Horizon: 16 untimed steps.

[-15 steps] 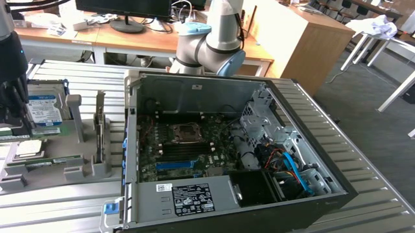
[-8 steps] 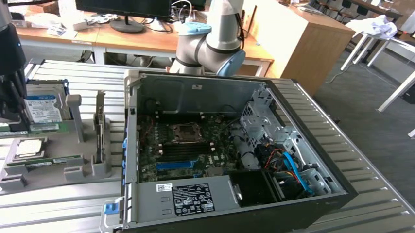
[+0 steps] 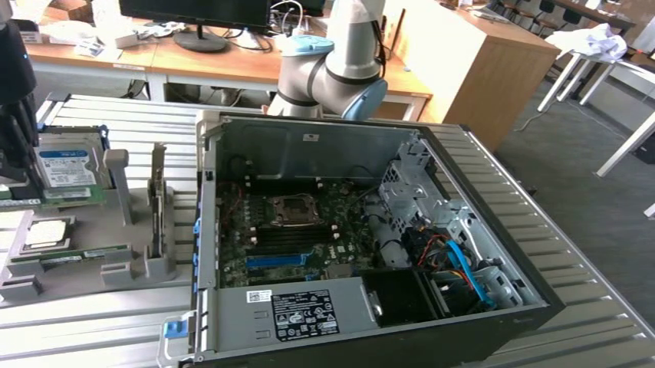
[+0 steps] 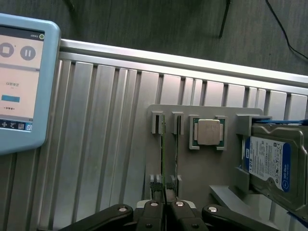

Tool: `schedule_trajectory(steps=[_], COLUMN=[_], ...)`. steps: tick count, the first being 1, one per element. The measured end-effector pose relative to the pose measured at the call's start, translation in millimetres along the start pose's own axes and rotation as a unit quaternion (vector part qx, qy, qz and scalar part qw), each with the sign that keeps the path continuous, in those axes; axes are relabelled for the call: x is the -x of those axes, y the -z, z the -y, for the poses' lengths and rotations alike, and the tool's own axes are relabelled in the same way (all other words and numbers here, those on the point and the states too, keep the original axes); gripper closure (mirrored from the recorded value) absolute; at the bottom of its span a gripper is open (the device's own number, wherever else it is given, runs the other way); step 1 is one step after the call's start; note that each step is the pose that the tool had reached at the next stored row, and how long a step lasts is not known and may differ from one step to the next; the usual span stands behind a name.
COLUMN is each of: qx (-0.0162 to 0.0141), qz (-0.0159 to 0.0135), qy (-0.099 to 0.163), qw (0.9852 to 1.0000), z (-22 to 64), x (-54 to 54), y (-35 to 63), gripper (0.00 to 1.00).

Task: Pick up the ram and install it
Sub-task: 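Pick up the ram and move it above insertion slot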

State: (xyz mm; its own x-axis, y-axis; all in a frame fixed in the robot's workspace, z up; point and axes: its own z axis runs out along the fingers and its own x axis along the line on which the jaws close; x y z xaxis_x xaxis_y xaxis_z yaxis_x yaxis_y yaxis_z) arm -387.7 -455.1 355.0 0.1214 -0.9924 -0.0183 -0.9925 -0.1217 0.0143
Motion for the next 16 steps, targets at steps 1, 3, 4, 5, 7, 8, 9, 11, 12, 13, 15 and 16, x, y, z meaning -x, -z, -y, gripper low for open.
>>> schedule_trajectory(steps=[1,3,4,5,7,8,9,11,12,13,15,16], qx=[0.0,0.0,0.0,0.0,-0.0001,0.0,0.0,0.0,-0.0001,0.0,0.0,0.0], qz=[0.0,0.0,0.0,0.0,0.0,0.0,0.0,0.0,0.0,0.0,0.0,0.0], qy=[0.0,0.0,0.0,0.0,0.0,0.0,0.0,0.0,0.0,0.0,0.0,0.0], qw=[1.0,1.0,1.0,1.0,1.0,1.0,1.0,1.0,1.0,1.0,1.0,1.0], z=[0.0,0.0,-0.1,-0.1,-0.1,-0.1,-0.2,-0.2,-0.2,-0.2,-0.3,-0.3], x=[0.0,0.1,0.1,0.1,0.2,0.2,0.2,0.3,0.3,0.3,0.4,0.4], y=[1.4,4.2,5.6,7.0,9.6,10.9,12.1,15.3,16.5,17.8,20.4,21.7], gripper=[0.88,0.88,0.88,0.88,0.88,0.88,0.88,0.88,0.88,0.88,0.88,0.88])
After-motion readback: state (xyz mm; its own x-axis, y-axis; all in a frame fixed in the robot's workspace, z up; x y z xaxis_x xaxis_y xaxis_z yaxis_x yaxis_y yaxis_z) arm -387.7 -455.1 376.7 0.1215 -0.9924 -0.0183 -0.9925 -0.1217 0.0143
